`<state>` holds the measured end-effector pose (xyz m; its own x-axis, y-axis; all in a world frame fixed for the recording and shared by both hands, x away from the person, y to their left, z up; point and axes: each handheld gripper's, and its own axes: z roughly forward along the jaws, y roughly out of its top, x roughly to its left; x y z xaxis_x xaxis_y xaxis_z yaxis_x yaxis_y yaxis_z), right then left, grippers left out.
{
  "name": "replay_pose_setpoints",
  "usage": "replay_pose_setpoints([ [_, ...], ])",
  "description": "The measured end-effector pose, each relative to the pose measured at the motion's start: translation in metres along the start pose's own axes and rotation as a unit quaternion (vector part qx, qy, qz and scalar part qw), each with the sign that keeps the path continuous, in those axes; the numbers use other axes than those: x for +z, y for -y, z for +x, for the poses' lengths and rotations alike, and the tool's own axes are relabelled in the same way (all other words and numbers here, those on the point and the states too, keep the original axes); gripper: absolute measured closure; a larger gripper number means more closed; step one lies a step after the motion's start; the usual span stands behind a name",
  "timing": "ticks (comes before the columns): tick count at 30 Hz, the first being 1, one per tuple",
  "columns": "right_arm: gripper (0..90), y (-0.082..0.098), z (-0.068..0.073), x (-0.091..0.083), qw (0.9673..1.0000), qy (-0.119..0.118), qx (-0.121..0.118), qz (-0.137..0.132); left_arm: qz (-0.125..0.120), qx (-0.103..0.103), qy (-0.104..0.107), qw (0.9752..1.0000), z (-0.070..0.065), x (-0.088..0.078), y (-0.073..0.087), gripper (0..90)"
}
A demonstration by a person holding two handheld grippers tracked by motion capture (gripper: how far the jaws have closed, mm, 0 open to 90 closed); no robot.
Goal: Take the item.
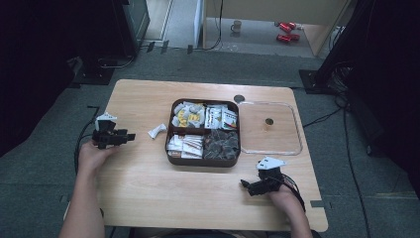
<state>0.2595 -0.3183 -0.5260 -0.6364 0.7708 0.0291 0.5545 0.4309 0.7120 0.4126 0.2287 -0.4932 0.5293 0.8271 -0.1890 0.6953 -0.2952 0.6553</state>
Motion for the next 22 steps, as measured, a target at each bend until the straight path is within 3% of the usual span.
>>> replay_pose_setpoints([
  [7,0.0,0.000,0.000,0.000,1.0000,0.000,0.000,0.001,0.008,-0.002,-0.008,0.9999,0.005,0.003,0.004,50.0],
  [10,0.0,0.000,0.000,0.000,1.0000,0.000,0.000,0.001,0.004,0.008,-0.018,0.9998,0.004,0.004,0.005,48.7],
  [13,0.0,0.000,0.000,0.000,1.0000,0.000,0.000,0.001,-0.003,0.013,-0.024,0.9996,0.004,0.005,0.007,44.9],
  [17,0.0,0.000,0.000,0.000,1.0000,0.000,0.000,0.001,-0.016,0.005,-0.018,0.9997,0.006,0.005,0.009,36.5],
  [18,0.0,0.000,0.000,0.000,1.0000,0.000,0.000,0.001,-0.023,0.017,-0.025,0.9993,0.005,0.006,0.011,35.9],
  [19,0.0,0.000,0.000,0.000,1.0000,0.000,0.000,0.001,-0.023,0.017,-0.025,0.9993,0.005,0.006,0.011,34.6],
  [20,0.0,0.000,0.000,0.000,1.0000,0.000,0.000,0.001,-0.026,0.037,-0.041,0.9981,0.003,0.009,0.013,32.1],
  [22,0.0,0.000,0.000,0.000,1.0000,0.000,0.000,0.001,-0.026,0.047,-0.049,0.9973,0.001,0.010,0.013,29.7],
])
